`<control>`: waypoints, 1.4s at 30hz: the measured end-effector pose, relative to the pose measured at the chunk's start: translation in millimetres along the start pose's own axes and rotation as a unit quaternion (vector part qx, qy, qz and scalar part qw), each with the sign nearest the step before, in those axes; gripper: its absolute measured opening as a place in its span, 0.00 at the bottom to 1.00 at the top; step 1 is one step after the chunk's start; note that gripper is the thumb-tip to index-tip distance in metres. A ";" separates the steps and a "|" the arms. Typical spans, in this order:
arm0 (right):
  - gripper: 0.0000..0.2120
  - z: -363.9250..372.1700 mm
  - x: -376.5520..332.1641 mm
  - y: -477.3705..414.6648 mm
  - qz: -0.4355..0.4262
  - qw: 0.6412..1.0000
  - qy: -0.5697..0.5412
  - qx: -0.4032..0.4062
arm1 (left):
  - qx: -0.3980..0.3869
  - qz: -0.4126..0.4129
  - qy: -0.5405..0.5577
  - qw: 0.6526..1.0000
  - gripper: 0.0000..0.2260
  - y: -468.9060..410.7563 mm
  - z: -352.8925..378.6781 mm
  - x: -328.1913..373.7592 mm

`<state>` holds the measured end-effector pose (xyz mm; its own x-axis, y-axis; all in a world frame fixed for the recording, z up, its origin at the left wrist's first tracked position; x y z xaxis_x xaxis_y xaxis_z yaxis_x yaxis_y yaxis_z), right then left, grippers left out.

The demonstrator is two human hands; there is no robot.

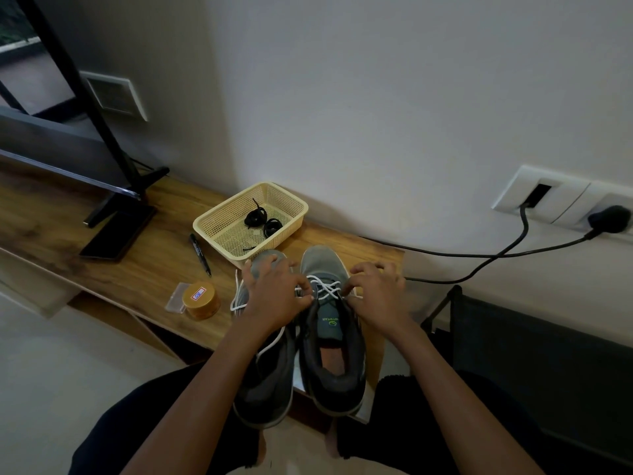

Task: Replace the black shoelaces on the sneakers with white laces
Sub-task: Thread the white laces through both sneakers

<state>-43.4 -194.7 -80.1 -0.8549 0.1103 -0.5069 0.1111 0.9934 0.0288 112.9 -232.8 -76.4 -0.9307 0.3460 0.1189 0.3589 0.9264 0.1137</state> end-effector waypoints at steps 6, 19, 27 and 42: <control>0.08 -1.8 4.3 0.9 0.010 0.999 0.039 0.004 | -0.002 -0.001 0.002 1.000 0.06 -1.3 2.0 -1.5; 0.09 2.6 1.7 -0.2 0.012 1.000 0.014 -0.024 | -0.007 -0.002 0.005 1.000 0.08 -0.7 1.8 -0.5; 0.07 -8.1 17.6 -0.3 0.046 0.998 0.034 -0.012 | -0.010 -0.006 -0.004 1.000 0.09 -2.2 4.4 -1.9; 0.09 1.9 9.3 -1.5 0.029 0.997 0.013 -0.064 | 0.001 -0.001 0.019 1.000 0.07 -5.9 8.8 -0.8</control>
<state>-50.5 -195.3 -86.5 -0.8616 0.1666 -0.4794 0.0961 0.9811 0.1681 111.0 -237.2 -85.8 -0.9280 0.3385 0.1556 0.3571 0.9272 0.1127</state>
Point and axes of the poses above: each hand's wrist, its own y-axis away from the middle knuckle, its own z-axis out of the palm, x = y × z, the point moved 6 cm from there along -y, towards the middle knuckle, and after that the axes turned 11 degrees about -y, right-handed, at the moved point
